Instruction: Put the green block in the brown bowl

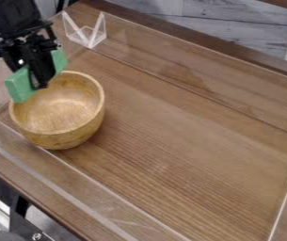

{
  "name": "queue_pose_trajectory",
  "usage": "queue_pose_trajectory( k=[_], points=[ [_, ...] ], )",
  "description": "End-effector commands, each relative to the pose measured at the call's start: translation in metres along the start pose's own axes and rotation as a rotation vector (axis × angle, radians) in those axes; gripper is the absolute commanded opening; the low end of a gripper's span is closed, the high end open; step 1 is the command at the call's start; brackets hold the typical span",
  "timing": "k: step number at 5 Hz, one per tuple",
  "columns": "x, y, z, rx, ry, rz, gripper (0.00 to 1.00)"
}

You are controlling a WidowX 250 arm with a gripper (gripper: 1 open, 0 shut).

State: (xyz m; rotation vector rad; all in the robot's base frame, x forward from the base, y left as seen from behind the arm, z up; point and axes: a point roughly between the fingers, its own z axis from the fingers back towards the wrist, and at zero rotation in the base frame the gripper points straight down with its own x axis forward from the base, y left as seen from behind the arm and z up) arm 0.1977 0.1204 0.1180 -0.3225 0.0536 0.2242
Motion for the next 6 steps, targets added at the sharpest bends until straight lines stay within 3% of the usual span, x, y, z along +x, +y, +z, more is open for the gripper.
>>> queue_pose_trajectory(
  k=[1, 6],
  points=[
    [0.000, -0.008, 0.007, 0.038, -0.037, -0.038, 0.00],
    [0.005, -0.014, -0.025, 0.034, -0.006, -0.080, 0.00]
  ],
)
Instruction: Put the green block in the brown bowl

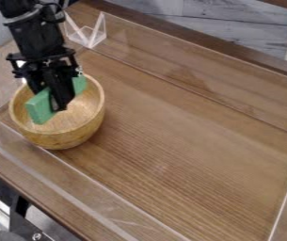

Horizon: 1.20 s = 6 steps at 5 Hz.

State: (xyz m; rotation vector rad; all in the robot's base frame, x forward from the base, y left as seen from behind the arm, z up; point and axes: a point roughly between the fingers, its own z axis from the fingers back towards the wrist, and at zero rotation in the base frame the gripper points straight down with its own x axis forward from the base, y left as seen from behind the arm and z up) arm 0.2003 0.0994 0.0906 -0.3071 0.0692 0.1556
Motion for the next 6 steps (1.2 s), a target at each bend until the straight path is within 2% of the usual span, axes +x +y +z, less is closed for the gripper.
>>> queue_pose_trajectory(
  k=[1, 6],
  points=[
    [0.006, -0.001, 0.002, 0.014, -0.024, -0.018, 0.00],
    [0.014, 0.006, -0.020, 0.007, 0.008, -0.008, 0.00]
  ],
)
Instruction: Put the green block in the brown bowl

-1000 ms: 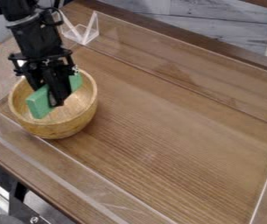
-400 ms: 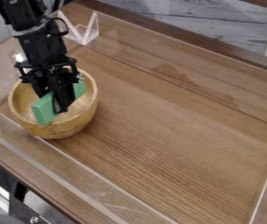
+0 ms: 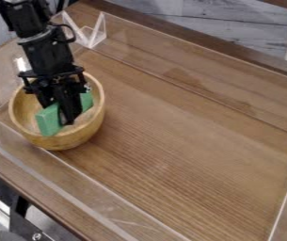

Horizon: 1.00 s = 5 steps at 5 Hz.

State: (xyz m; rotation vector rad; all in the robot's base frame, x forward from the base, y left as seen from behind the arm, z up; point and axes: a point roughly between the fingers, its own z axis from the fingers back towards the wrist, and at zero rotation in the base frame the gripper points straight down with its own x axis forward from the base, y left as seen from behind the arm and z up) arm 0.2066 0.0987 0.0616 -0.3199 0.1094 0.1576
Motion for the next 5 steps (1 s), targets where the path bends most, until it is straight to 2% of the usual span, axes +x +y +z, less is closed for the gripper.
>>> queue_pose_trajectory(
  k=[1, 5],
  points=[
    [0.0069, 0.0000, 0.0043, 0.014, -0.024, -0.011, 0.00],
    [0.0121, 0.0050, -0.0050, 0.003, 0.010, 0.006, 0.00]
  ],
)
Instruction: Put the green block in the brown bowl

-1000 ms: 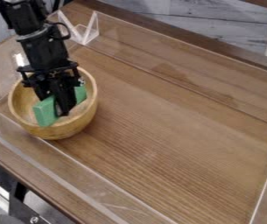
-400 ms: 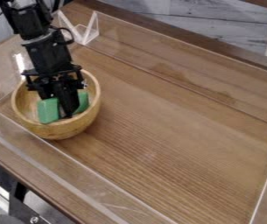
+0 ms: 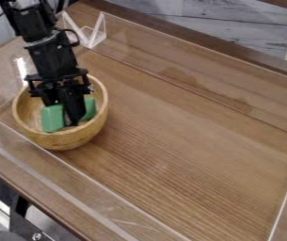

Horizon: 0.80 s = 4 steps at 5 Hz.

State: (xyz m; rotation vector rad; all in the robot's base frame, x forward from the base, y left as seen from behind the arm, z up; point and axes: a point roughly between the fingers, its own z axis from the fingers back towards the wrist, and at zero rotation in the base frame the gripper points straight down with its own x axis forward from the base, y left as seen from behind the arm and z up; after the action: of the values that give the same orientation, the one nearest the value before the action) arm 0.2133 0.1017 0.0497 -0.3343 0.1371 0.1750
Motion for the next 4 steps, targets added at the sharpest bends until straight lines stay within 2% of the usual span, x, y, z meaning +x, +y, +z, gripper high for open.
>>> queue_pose_trajectory(
  k=[1, 4],
  points=[
    [0.0041, 0.0006, 0.0029, 0.014, -0.005, -0.010, 0.00],
    [0.0021, -0.0041, 0.0063, 0.011, 0.035, 0.001, 0.00]
  ],
)
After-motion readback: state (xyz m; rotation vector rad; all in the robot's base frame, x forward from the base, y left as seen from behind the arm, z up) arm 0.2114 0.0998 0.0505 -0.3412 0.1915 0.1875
